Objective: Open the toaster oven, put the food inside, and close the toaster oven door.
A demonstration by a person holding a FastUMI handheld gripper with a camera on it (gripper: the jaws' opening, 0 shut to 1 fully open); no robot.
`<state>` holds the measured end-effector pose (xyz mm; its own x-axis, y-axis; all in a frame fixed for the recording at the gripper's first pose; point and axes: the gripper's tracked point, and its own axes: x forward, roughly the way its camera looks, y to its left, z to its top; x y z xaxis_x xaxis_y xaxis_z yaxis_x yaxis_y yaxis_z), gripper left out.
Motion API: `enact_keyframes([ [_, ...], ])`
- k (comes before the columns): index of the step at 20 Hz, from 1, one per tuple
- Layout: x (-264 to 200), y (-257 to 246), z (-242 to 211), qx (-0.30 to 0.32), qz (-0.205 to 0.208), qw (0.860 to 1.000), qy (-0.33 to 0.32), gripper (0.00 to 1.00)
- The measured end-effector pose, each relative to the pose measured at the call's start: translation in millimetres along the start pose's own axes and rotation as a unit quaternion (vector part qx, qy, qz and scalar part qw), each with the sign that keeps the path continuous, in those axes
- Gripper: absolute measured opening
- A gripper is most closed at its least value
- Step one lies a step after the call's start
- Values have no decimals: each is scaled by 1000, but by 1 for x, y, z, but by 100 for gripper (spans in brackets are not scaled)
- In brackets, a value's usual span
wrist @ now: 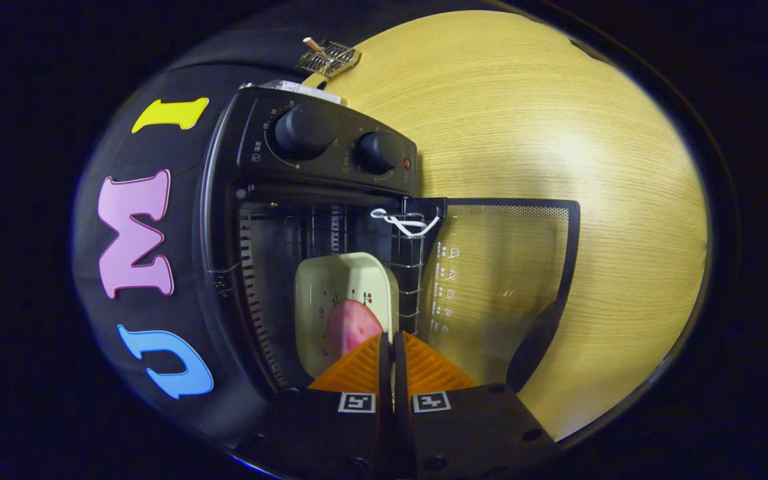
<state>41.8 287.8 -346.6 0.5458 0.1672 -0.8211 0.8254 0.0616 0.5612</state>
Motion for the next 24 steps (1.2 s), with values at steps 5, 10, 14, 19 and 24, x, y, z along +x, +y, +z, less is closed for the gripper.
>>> enact_keyframes([
  [5, 0, 7, -1, 5, 34, 999, -2, 10],
  [10, -6, 13, -4, 22, 59, 998, 13, 46],
  [14, -21, 14, -13, 13, 72, 996, 53, 73],
  [19, -46, 2, -11, -84, 74, 990, 85, 97],
  [24, -77, -17, 0, -244, 92, 961, 92, 99],
])
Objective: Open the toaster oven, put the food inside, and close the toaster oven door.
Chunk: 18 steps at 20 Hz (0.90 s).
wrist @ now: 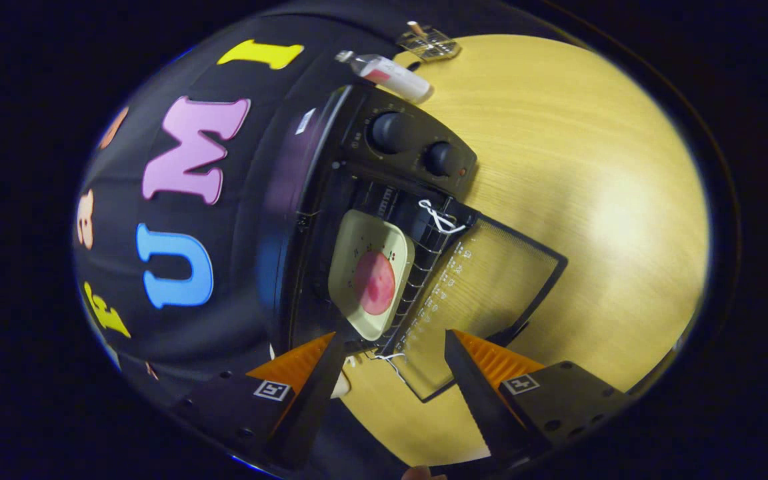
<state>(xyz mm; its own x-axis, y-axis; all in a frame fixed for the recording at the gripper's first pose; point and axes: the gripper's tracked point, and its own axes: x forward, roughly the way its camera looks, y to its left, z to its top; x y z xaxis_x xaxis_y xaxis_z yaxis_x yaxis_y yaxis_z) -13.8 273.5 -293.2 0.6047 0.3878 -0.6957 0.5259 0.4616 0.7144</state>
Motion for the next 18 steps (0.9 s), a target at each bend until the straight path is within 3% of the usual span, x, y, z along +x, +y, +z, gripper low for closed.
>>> enact_keyframes([
  [3, -17, -17, -7, -121, -12, 993, 7, 99],
  [5, -26, -35, -13, -222, -38, 974, 10, 98],
  [8, -30, -49, -25, -322, -58, 945, 13, 99],
  [14, -9, -91, -50, -448, -109, 887, 31, 99],
  [18, 14, -106, -63, -472, -131, 871, 43, 99],
])
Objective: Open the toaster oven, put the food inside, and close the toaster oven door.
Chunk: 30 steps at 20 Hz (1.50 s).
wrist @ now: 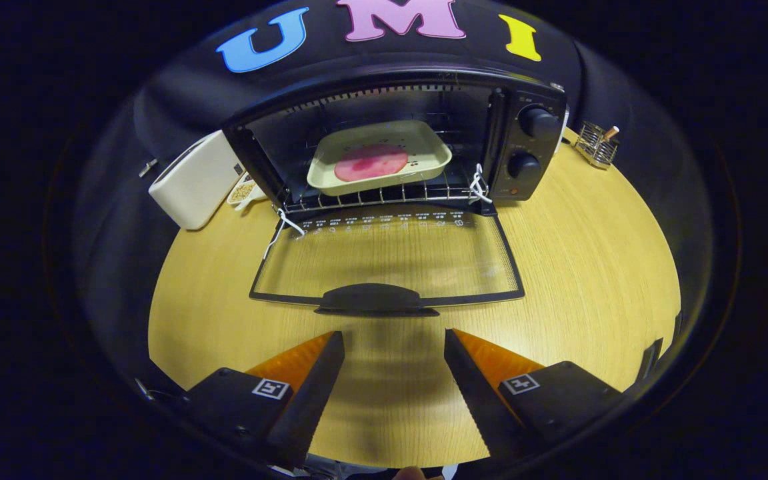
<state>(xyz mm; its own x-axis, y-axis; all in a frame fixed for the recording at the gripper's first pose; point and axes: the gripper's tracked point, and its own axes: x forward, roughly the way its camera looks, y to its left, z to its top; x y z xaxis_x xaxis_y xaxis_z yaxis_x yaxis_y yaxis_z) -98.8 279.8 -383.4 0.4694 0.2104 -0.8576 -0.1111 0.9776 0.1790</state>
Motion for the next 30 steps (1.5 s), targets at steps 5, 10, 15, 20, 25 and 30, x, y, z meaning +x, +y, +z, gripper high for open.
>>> enact_keyframes([
  [5, 26, 5, -15, 2, -16, 999, 29, 99],
  [10, 39, 2, -2, -4, -40, 999, 12, 100],
  [15, 35, 3, 0, 0, -45, 999, -7, 97],
  [20, 15, 7, 8, -4, -30, 999, -41, 97],
  [25, -5, 8, 24, -9, -17, 996, -82, 97],
  [30, -34, 13, 61, -28, -11, 988, -153, 99],
])
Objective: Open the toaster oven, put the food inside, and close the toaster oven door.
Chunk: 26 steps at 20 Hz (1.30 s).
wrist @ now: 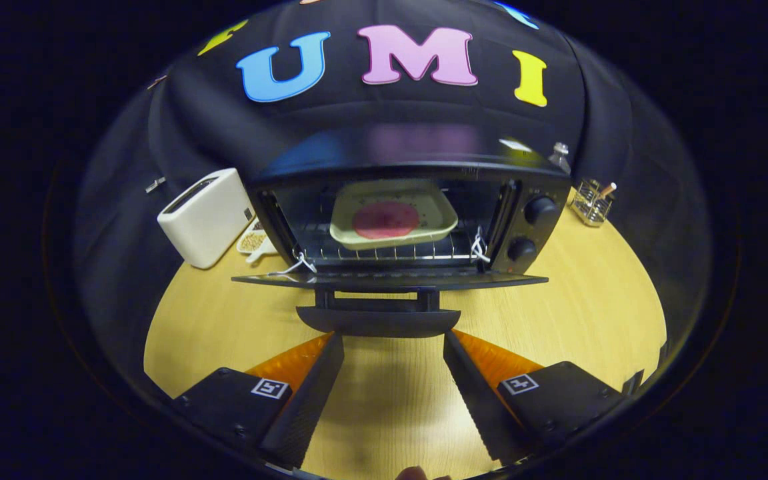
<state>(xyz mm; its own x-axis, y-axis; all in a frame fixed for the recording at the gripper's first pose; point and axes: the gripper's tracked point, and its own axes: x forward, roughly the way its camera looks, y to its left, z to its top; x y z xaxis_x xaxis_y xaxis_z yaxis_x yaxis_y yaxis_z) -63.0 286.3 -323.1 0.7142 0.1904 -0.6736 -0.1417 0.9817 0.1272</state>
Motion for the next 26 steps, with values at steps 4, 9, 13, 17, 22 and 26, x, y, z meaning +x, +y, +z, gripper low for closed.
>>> enact_keyframes([
  [4, -3, -3, 32, 5, -7, 999, -34, 99],
  [9, -5, -18, 62, 12, -8, 998, -64, 99],
  [13, -41, -37, 92, 26, -7, 993, -113, 99],
  [17, -87, -74, 143, 21, -24, 982, -185, 99],
  [22, -145, -117, 195, 13, -39, 967, -252, 99],
  [26, -182, -150, 221, 8, -44, 957, -287, 99],
])
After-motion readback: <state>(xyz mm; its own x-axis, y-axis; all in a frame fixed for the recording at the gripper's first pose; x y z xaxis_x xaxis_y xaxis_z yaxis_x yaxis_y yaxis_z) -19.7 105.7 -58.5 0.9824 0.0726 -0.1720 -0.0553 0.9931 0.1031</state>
